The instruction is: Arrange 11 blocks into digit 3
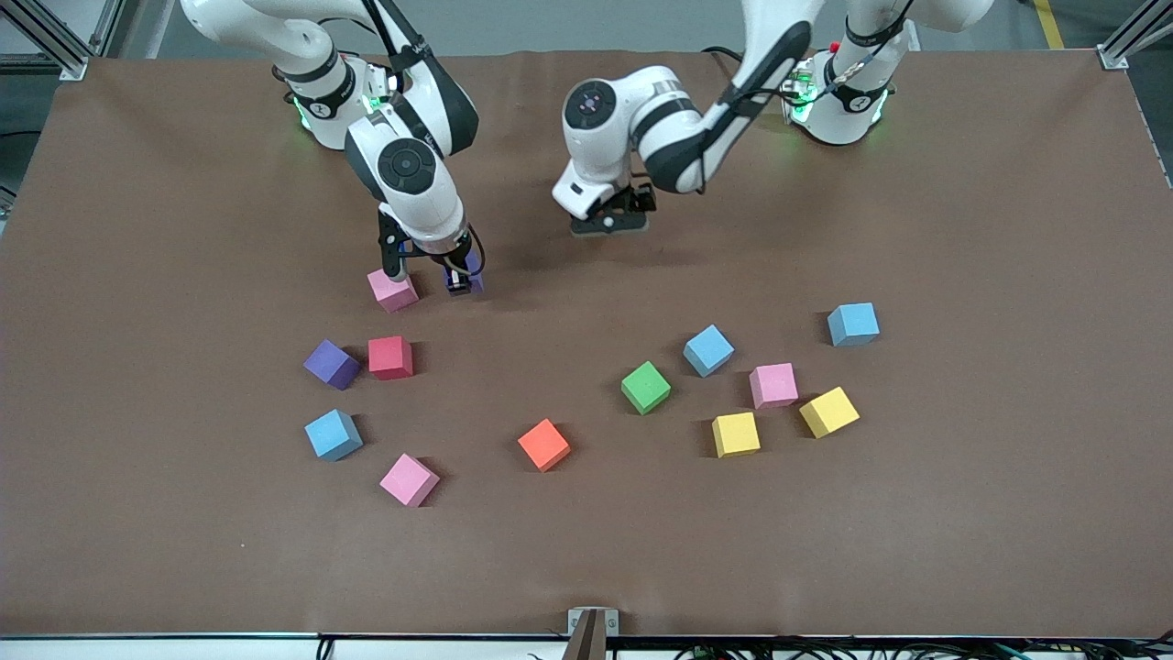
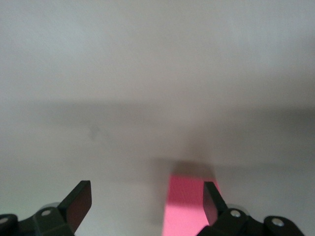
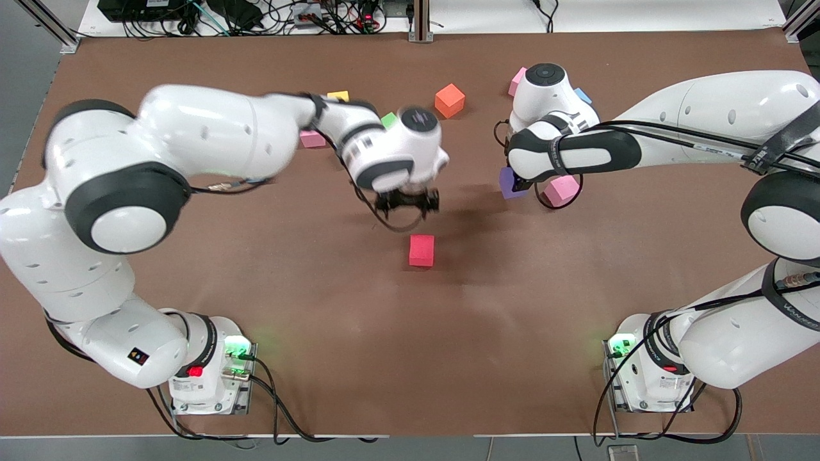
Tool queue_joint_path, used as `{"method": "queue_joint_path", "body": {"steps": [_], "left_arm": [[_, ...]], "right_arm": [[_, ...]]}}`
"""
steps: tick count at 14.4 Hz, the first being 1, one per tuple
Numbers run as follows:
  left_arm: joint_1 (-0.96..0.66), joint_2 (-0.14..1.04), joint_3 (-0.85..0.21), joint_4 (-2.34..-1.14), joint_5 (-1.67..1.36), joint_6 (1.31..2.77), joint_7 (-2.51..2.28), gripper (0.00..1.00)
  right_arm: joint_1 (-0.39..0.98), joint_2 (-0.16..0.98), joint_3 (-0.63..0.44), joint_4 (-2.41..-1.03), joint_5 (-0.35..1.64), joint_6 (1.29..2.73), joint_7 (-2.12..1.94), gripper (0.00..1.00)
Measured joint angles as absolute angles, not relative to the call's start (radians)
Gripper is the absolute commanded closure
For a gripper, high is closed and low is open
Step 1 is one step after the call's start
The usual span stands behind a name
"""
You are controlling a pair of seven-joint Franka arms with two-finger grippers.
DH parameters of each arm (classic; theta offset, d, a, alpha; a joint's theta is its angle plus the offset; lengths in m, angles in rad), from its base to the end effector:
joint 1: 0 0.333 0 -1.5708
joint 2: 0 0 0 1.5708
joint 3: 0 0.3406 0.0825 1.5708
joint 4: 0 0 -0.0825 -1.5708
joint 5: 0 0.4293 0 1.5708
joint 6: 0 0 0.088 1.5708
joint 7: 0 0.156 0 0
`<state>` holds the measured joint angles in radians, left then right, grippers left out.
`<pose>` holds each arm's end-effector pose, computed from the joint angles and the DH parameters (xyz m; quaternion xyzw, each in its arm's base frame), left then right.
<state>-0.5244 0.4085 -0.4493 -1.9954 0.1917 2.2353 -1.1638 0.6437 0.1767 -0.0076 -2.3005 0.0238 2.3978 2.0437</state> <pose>0.3622 -0.5124 0.2055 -0.9972 -0.0418 0.0426 0.0445 0.4388 0.3251 0.2042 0.7559 -0.6535 -0.0159 0.0370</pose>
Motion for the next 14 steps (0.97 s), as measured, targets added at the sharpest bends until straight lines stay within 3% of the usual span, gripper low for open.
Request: {"method": "queue_joint_path", "body": {"steps": [8,14], "left_arm": [[-0.200,0.408,-0.436,-1.964,0.227,2.234,-1.156,0.00],[-0.096,0.480,-0.434,-1.925,0.293,2.338,-1.249,0.00]], "right_arm": [[0.790,0.118,0.004,-2.307,0.099,2.398,2.278,1.00],[0.887,0.050,0.030,-2.317,0.179,2.382,2.341,1.00]]}}
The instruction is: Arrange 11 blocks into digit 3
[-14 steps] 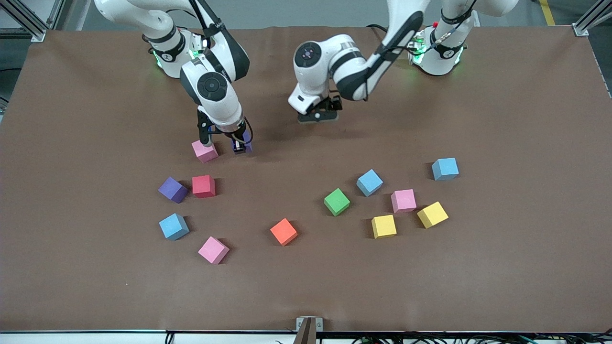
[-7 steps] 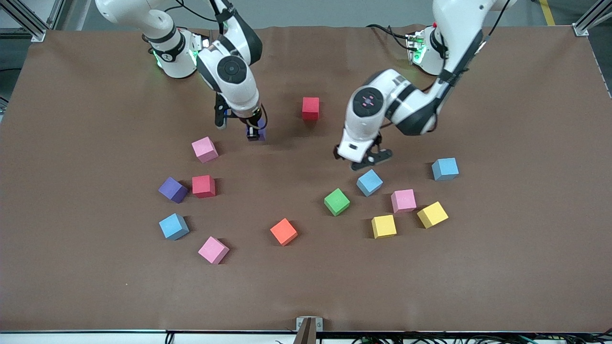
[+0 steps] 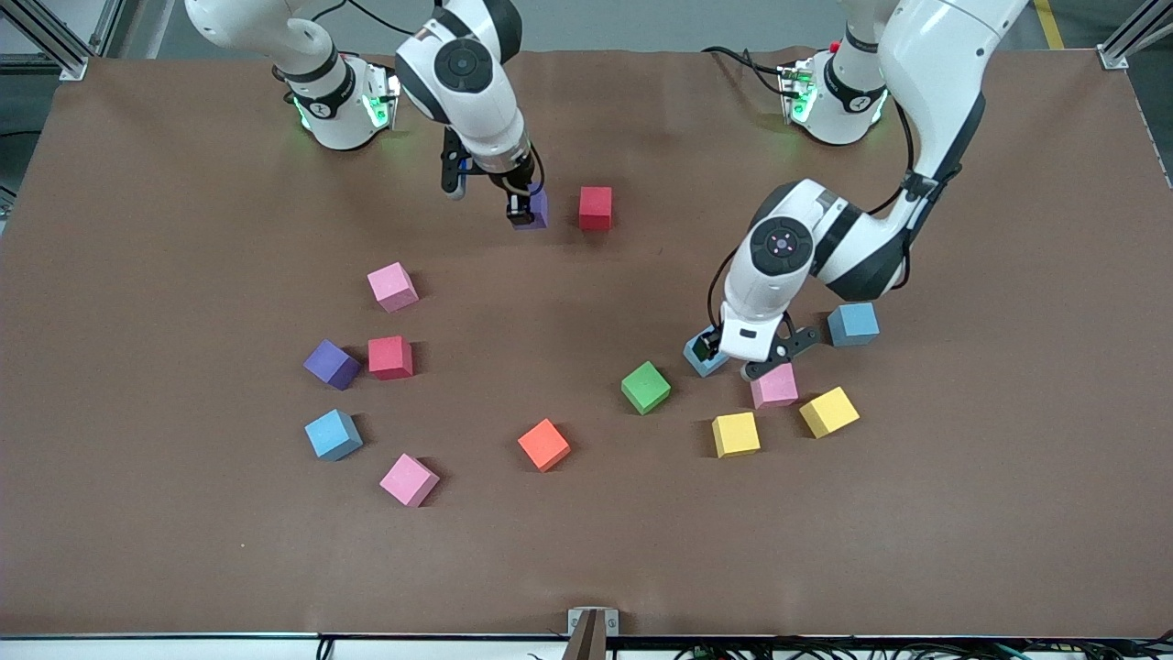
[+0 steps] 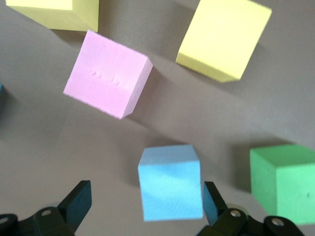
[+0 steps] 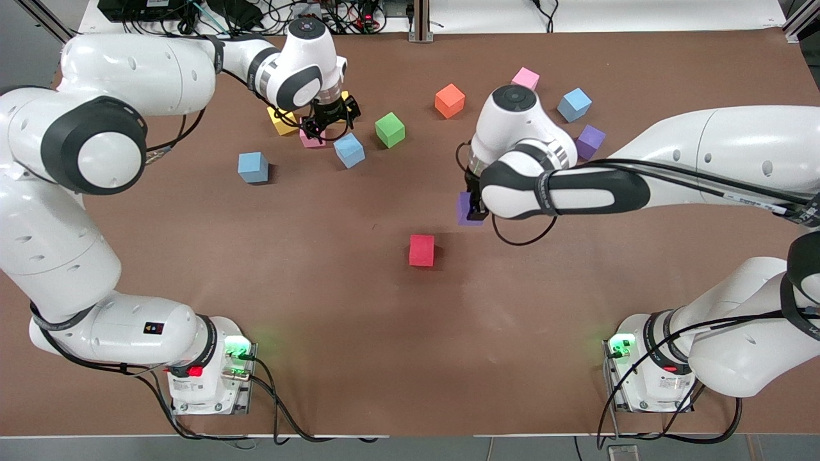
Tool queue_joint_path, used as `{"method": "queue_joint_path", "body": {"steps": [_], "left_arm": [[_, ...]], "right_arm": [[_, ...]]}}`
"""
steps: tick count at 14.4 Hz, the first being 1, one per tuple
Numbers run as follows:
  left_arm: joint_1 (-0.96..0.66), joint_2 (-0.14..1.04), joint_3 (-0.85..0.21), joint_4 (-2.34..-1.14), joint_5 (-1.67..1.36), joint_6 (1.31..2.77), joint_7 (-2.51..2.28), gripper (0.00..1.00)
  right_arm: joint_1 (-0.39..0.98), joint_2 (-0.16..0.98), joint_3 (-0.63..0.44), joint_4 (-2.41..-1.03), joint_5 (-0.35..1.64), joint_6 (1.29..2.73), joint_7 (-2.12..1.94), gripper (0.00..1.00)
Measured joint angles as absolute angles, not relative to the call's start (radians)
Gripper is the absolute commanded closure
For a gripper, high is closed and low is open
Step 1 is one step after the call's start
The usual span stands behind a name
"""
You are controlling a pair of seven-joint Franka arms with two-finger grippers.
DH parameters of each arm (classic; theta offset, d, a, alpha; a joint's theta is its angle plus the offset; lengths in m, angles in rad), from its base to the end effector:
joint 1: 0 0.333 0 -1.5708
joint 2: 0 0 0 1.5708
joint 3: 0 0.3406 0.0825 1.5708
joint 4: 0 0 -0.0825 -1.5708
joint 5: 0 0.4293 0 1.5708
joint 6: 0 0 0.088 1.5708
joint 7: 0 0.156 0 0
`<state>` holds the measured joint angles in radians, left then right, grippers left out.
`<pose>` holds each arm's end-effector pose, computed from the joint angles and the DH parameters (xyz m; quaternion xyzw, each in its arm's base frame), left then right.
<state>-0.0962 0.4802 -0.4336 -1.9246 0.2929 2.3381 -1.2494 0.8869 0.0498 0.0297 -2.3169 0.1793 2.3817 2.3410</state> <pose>0.5825 -0.3204 0.1996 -0.9616 -0.2744 -0.0026 0.0072 0.3281 0.4408 0.2659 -0.7117 0.6996 0.0632 0.0038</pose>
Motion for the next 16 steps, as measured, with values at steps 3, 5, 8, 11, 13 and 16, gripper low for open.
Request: {"method": "queue_joint_path", "body": {"steps": [3,5,8,11,13,16], "left_arm": [[-0.100,0.534,-0.434,-1.898,0.293,2.396,-1.299,0.00],[-0.104,0.556,-0.435,-1.895,0.293,2.418,-1.325,0.00],[-0.111,0.586,-0.437,-1.896,0.298,2.420,-1.337,0.09],[-0.112,0.604,-0.437,-1.899,0.336,2.420,-1.396,0.55],[-0.110,0.603,-0.438,-1.902,0.365,2.420,-1.459,0.65],[-0.106,0.574,-0.439,-1.920,0.373,2.420,-1.575,0.65]], "right_arm": [[0.919,0.053,0.031,-2.325,0.180,2.384,2.377,1.00],[0.940,0.067,0.031,-2.329,0.182,2.396,2.393,1.00],[0.953,0.131,0.031,-2.337,0.185,2.498,2.445,1.00],[0.972,0.204,0.031,-2.338,0.187,2.544,2.465,1.00],[0.981,0.231,0.031,-2.335,0.190,2.550,2.480,1.00],[0.999,0.261,0.031,-2.324,0.192,2.591,2.528,1.00]]}}
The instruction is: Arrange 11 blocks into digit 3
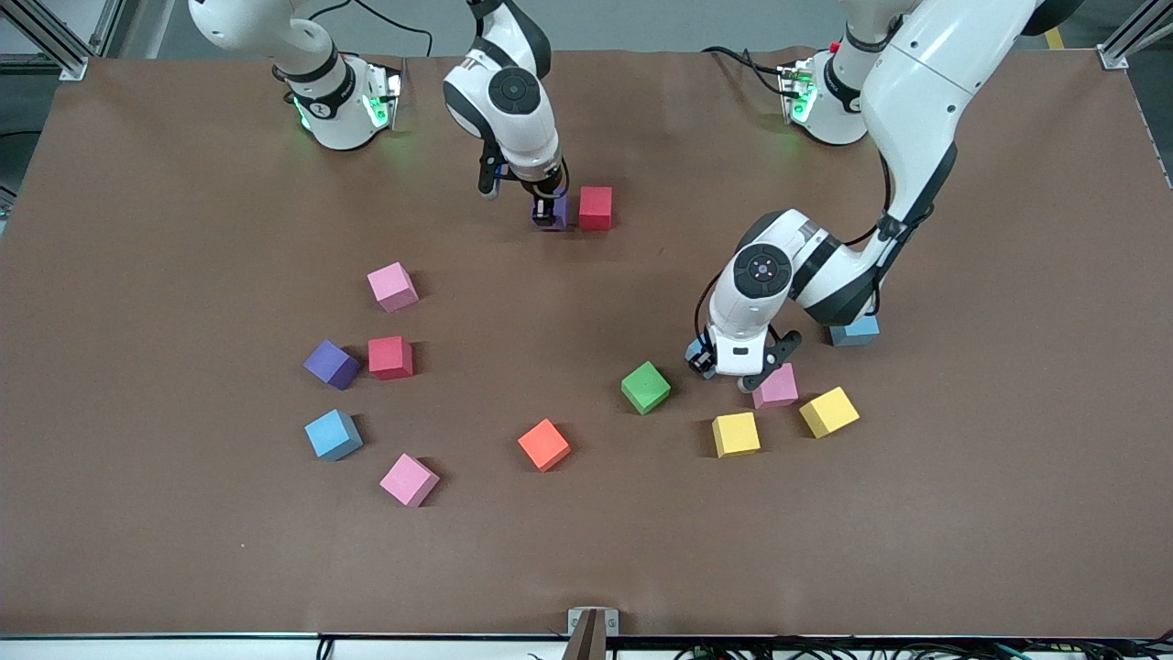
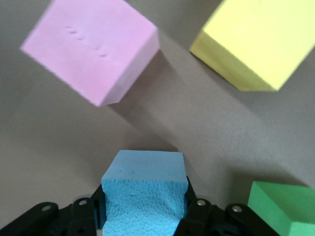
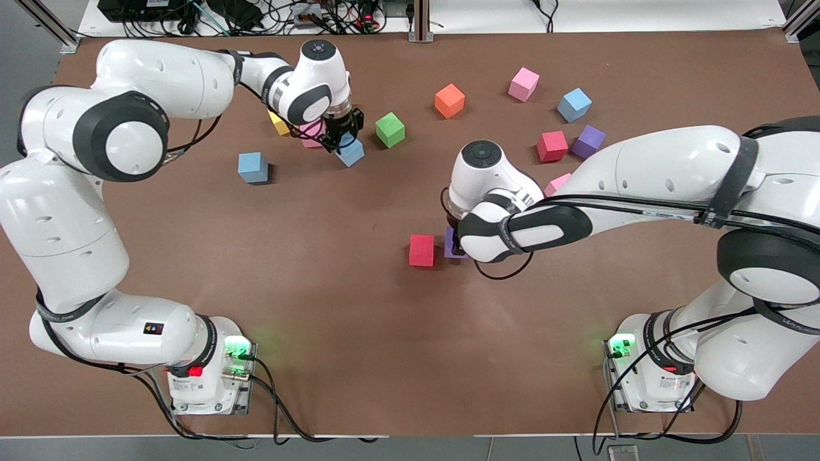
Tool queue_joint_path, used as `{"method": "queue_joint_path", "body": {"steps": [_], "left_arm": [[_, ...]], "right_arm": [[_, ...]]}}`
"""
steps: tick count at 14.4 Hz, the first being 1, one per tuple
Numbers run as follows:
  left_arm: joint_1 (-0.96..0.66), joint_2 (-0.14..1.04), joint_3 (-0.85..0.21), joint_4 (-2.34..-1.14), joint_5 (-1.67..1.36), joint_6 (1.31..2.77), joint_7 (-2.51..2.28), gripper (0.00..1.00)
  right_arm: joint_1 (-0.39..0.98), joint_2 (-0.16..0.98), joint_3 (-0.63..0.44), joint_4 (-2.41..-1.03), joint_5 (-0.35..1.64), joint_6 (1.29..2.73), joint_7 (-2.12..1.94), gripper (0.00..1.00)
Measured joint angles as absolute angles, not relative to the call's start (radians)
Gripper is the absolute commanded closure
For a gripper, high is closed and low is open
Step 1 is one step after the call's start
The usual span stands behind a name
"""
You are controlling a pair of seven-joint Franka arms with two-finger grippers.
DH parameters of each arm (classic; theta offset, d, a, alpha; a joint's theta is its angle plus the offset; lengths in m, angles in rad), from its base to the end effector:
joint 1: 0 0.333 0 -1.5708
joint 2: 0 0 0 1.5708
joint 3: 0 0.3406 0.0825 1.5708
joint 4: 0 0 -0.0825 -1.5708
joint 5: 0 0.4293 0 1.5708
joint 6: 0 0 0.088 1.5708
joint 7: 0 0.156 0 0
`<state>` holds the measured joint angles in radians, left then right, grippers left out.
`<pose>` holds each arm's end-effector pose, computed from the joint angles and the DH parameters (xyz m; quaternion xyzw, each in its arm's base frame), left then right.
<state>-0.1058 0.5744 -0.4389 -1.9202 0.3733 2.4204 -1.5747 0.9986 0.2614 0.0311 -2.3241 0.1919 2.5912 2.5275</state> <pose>0.5768 -0.3340 0.1520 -0.9193 -0.3934 -0.0056 0.0012 0.2833 0.4754 0.1643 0.6730 -0.7376 -0.0537 0.0087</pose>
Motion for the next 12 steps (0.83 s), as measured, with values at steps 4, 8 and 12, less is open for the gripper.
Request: {"method": "queue_joint_path", "body": {"steps": [4,8,12], "left_arm": [[-0.105,0.476,-0.490,-2.028,0.374,2.420,-1.894,0.65],[-0.109,0.392,-0.597,-2.158,0.375,2.419,-2.311,0.65],[-0.109,0.381,-0.690,-2.231,0.375,2.419,-2.622,0.65]], "right_arm": [[1.030,0.304,0.031,-2.312,0.193,2.632,2.557,1.00],[1.052,0.319,0.031,-2.296,0.193,2.635,2.570,0.99],[1.052,0.325,0.031,-2.289,0.193,2.635,2.570,0.95]]}}
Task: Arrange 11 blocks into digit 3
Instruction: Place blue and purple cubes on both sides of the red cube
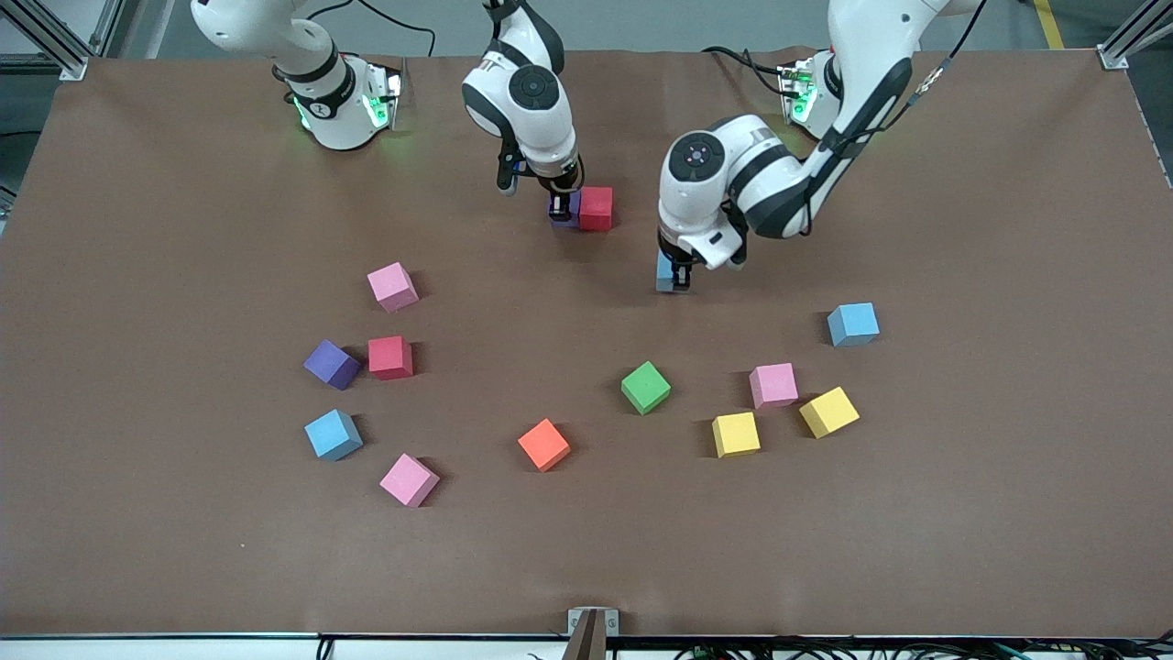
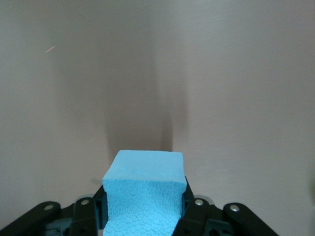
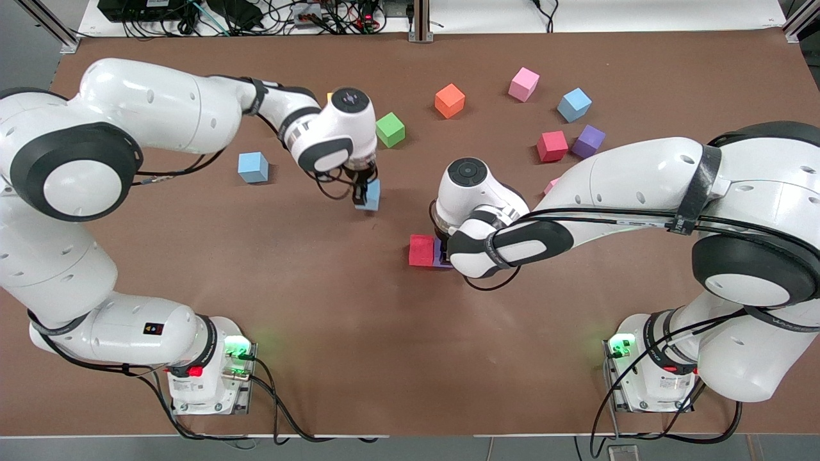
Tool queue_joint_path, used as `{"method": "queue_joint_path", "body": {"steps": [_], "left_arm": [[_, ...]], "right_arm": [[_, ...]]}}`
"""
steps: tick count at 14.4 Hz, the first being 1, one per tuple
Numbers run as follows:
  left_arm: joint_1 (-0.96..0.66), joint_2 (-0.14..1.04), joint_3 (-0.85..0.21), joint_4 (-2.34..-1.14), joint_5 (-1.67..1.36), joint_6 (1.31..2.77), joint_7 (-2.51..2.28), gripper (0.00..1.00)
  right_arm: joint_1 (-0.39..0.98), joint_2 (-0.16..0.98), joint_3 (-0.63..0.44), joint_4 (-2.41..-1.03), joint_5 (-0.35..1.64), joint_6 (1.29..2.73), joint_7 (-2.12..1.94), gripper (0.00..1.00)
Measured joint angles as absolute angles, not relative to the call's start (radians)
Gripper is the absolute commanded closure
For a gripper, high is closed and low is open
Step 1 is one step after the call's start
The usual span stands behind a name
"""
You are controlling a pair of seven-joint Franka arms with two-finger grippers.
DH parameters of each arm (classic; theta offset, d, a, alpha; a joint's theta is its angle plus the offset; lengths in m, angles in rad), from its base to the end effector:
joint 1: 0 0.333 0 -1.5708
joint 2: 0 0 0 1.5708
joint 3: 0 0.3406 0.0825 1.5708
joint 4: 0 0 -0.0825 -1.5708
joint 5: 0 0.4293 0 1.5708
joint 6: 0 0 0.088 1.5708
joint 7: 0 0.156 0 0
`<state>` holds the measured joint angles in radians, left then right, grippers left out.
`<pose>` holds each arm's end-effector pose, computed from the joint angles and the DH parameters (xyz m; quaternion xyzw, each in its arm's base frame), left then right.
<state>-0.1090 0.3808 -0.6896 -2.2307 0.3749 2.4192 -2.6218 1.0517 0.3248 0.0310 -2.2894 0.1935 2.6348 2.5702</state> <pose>0.3910 -0.4095 0.1681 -0.7125 -0.7008 -0.0021 0.0367 0.2645 0.4997 0.1459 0.6748 -0.7361 -0.0535 0.0037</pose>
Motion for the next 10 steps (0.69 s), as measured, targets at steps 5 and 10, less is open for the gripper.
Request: {"method": "queue_joint_path", "body": {"steps": [5,10], "left_arm": [[-0.119,0.394,-0.798,-2.261,0.374,2.430,-2.743,0.64],[-0.175,0.456,-0.811,-2.298,0.373,2.514,-2.758,0.63]], "right_arm": [[1.052,0.328,0.031,-2.287,0.194,2.634,2.571,0.95],[1.052,0.331,0.031,-2.282,0.194,2.629,2.571,0.00]]}}
